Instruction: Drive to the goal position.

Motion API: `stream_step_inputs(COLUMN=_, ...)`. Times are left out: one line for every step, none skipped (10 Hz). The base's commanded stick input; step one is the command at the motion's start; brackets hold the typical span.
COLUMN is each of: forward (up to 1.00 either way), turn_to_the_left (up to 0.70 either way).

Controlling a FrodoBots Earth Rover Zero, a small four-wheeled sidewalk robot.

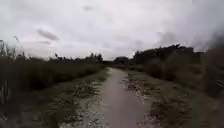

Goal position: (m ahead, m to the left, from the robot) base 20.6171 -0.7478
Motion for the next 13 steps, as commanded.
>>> stream_step_inputs(forward=0.7, turn_to_the_left=0.0)
stream_step_inputs(forward=0.7, turn_to_the_left=0.0)
stream_step_inputs(forward=0.7, turn_to_the_left=0.0)
stream_step_inputs(forward=0.7, turn_to_the_left=0.0)
stream_step_inputs(forward=0.7, turn_to_the_left=0.0)
stream_step_inputs(forward=0.7, turn_to_the_left=0.0)
stream_step_inputs(forward=0.7, turn_to_the_left=0.0)
stream_step_inputs(forward=0.7, turn_to_the_left=0.0)
stream_step_inputs(forward=0.7, turn_to_the_left=0.0)
stream_step_inputs(forward=0.7, turn_to_the_left=0.0)
stream_step_inputs(forward=0.7, turn_to_the_left=0.0)
stream_step_inputs(forward=0.7, turn_to_the_left=0.0)
stream_step_inputs(forward=0.7, turn_to_the_left=0.0)
